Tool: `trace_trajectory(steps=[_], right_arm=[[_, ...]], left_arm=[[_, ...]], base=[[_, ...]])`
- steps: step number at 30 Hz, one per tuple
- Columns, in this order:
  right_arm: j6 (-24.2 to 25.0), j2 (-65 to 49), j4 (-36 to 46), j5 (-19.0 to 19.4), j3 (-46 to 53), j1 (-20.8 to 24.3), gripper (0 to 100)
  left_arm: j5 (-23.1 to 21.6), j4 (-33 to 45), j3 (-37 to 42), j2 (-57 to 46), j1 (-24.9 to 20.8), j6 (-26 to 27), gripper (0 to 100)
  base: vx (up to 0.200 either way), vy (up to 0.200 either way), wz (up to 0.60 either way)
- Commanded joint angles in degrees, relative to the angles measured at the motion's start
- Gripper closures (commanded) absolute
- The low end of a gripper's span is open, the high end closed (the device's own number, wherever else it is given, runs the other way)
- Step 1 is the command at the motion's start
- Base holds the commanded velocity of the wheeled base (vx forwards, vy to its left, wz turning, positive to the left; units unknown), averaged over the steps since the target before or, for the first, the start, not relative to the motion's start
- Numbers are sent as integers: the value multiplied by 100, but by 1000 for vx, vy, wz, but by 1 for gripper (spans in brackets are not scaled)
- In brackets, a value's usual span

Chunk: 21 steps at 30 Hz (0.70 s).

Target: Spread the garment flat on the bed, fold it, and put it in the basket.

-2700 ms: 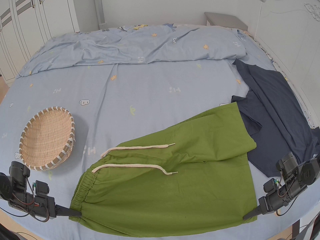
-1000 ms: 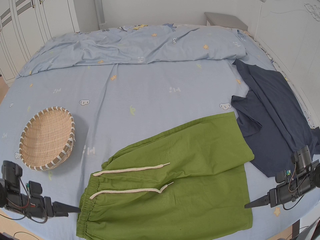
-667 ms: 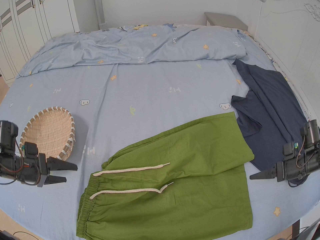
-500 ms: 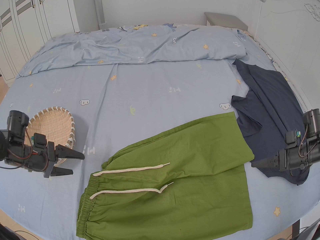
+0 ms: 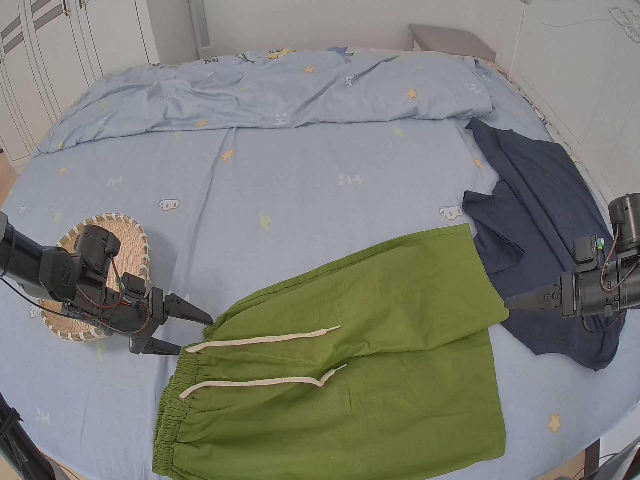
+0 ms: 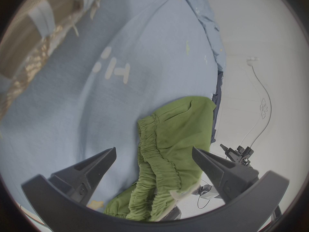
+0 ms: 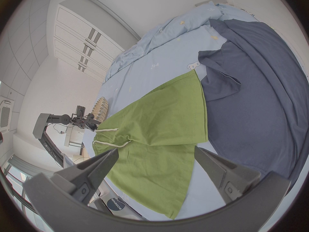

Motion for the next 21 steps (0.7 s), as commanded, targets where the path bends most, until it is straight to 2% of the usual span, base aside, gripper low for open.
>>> trace_trajectory(steps=[1,10,16,21], right_arm=[[1,9,-5,3,-2,21,0],[1,27,-40,3,6,12,0],[1,36,-49,12,15,21,0],[1,27,-58,3,24,12,0]], left_arm=[[-1,-11,-90,292,-90,-12,0],[-18,15,-90,187,-555,-109,0],[-62,59,-11,-270,-749,-302,0],[-71,59,261,-903,-1092,-434,0]], base=[[0,0,0],[0,0,0],[0,0,0],[0,0,0]])
